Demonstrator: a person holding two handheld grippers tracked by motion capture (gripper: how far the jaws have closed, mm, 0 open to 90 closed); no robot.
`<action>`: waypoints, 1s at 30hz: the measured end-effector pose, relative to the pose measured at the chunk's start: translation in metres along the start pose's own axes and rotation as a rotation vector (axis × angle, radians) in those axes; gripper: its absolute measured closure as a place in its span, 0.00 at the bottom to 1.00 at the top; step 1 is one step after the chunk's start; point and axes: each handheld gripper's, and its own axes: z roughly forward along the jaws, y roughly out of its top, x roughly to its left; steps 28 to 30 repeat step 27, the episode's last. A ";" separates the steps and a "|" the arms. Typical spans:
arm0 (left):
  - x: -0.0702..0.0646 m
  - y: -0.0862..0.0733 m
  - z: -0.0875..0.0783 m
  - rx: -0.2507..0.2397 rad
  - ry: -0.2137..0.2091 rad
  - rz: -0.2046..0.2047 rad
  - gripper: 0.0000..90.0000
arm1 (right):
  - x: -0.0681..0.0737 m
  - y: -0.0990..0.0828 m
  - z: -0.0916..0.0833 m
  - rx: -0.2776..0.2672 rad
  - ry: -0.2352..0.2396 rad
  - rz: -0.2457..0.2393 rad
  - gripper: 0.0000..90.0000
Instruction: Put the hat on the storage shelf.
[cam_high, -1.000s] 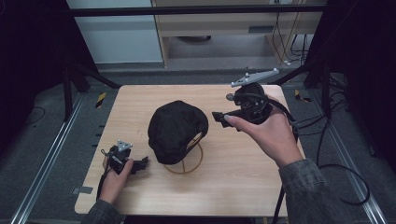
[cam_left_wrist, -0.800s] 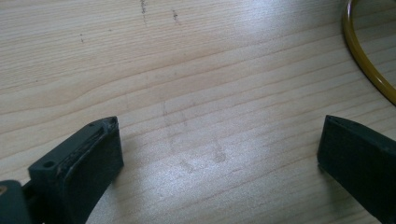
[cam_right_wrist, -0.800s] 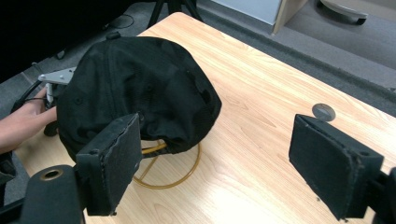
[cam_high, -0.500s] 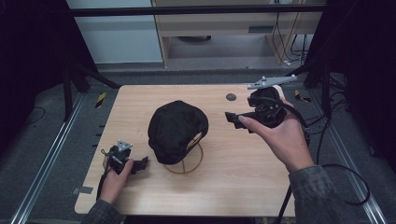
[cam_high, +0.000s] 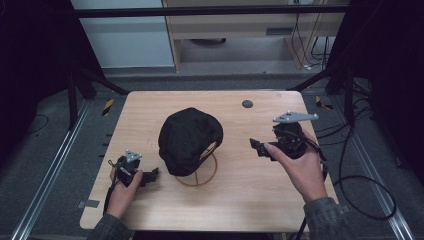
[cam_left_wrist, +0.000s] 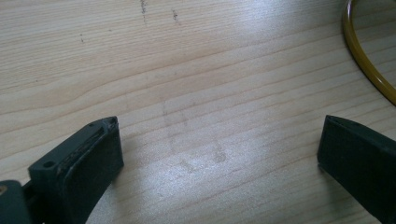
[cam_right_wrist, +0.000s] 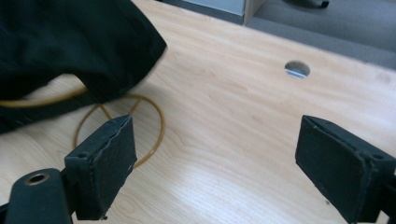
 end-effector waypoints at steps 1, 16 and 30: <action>0.000 0.000 0.000 0.002 0.000 0.001 0.00 | -0.002 -0.009 0.006 0.000 0.002 0.013 0.14; 0.000 0.000 0.000 0.000 0.000 0.000 0.00 | -0.003 -0.098 0.077 0.111 0.028 0.084 0.13; 0.000 0.000 0.000 0.002 -0.001 0.002 0.00 | -0.004 -0.133 0.108 0.188 -0.045 0.061 0.13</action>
